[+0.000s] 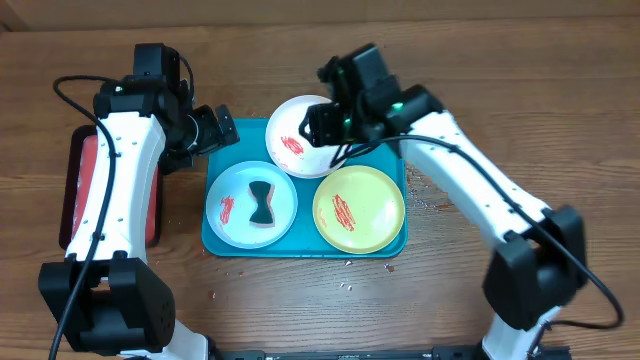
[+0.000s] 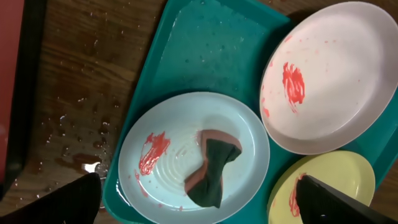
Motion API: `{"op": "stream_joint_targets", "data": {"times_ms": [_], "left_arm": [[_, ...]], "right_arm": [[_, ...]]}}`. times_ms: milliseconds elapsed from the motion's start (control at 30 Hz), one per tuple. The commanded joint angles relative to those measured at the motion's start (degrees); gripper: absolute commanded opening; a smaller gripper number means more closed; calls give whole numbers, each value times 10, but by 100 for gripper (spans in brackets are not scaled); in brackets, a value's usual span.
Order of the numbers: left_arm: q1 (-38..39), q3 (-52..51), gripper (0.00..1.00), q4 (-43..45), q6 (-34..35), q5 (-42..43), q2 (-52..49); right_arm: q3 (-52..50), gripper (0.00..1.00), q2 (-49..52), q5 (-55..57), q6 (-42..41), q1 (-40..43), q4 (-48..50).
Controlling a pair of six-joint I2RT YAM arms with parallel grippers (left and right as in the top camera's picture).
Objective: Clean dirty plates on tray and stack at the side
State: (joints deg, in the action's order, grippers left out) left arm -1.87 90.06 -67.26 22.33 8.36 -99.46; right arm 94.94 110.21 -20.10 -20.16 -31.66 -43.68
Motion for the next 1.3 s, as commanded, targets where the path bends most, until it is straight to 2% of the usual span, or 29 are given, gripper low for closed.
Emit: {"op": "stream_joint_targets", "data": {"times_ms": [0, 133, 600, 833, 1033, 1067, 1167, 1267], "left_arm": [[5, -1, 97, -6, 0, 5, 4], [5, -1, 96, -6, 0, 5, 4], [6, -1, 96, -6, 0, 5, 4], [6, -1, 96, -10, -1, 5, 4], [7, -1, 95, -16, -32, 7, 4], [8, -2, 92, -17, -32, 7, 4], [10, -12, 71, -17, -40, 24, 4], [13, -33, 66, -15, -47, 37, 4]], "right_arm": [[6, 31, 49, 14, -31, -18, 6], [6, 34, 82, 17, -32, -34, 6], [-11, 34, 134, 80, -54, -97, -14], [-13, 34, 144, 92, -56, -103, -26], [-41, 34, 150, 91, -56, -104, -3], [-45, 34, 152, 91, -56, -104, -1], [-49, 33, 154, 91, -56, -104, 1], [-49, 31, 154, 90, -56, -104, 8]]}}
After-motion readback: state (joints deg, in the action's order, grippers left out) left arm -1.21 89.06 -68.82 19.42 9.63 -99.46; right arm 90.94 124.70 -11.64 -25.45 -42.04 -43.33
